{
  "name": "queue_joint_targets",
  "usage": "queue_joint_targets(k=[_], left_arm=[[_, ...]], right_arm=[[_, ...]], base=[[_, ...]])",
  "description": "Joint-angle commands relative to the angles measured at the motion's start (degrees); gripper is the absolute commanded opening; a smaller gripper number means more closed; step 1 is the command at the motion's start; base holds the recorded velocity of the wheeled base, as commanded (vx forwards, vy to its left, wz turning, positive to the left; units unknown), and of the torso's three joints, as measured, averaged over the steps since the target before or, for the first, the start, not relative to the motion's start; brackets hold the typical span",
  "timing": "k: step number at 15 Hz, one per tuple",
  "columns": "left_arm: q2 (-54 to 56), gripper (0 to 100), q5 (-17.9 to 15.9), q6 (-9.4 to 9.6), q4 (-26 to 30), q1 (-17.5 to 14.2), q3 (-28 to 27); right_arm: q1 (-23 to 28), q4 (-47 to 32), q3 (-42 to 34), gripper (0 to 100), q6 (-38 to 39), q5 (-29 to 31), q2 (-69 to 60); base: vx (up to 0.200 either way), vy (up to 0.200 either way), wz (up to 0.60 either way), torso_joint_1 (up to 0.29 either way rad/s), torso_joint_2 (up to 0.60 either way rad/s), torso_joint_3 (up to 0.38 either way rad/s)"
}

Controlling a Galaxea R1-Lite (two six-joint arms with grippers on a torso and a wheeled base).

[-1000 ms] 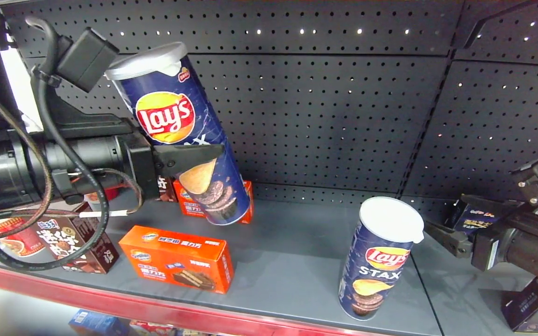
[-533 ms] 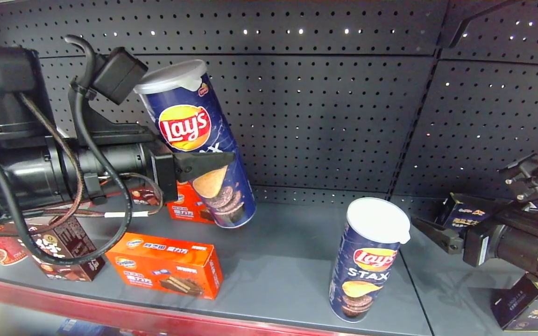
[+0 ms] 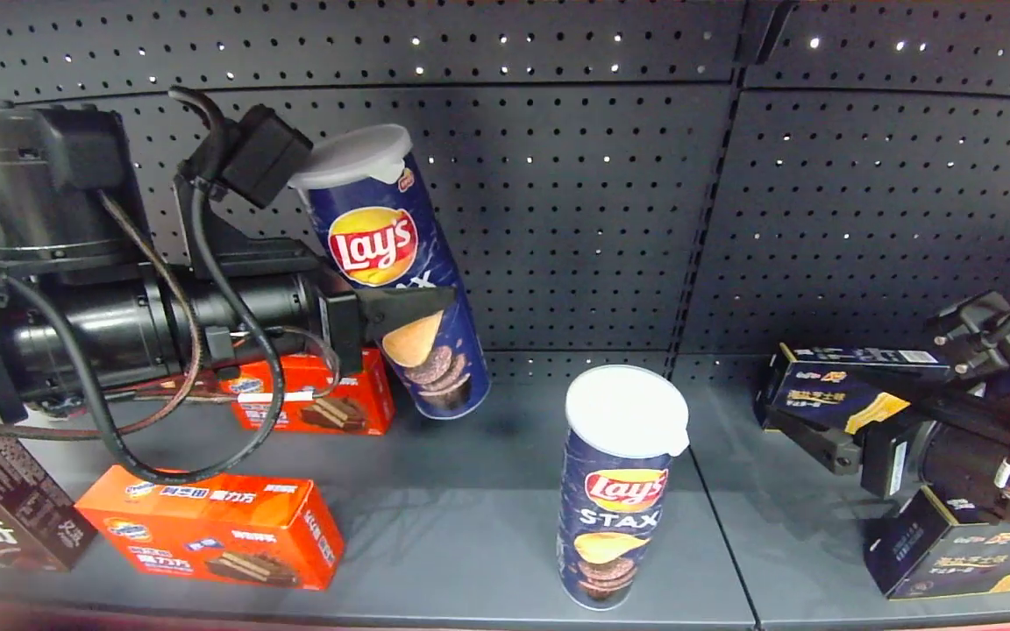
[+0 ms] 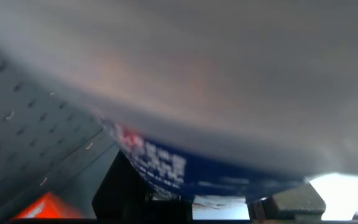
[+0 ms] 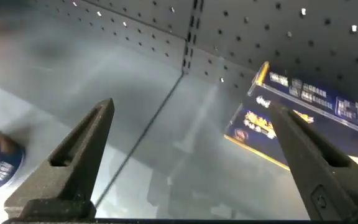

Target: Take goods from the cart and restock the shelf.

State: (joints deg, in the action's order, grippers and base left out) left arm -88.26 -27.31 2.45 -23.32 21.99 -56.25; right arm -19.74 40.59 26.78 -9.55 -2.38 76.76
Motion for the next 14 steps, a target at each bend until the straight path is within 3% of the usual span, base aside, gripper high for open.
queue_joint_targets(k=[1, 14], left_arm=[[-1.04, 0, 1.38, 0.98, -0.15, 0.07, 0.09], [-3.59, 0, 1.99, 1.15, -0.15, 0.07, -1.85]], right_arm=[[0.05, 0.1, 1.34, 100, -0.03, 0.09, 1.28], [-0.13, 0.36, 4.51, 100, -0.21, -0.26, 4.53]], base=[[0.0, 0.0, 0.0, 0.0, 0.0, 0.0], [0.0, 0.0, 0.0, 0.0, 0.0, 0.0]])
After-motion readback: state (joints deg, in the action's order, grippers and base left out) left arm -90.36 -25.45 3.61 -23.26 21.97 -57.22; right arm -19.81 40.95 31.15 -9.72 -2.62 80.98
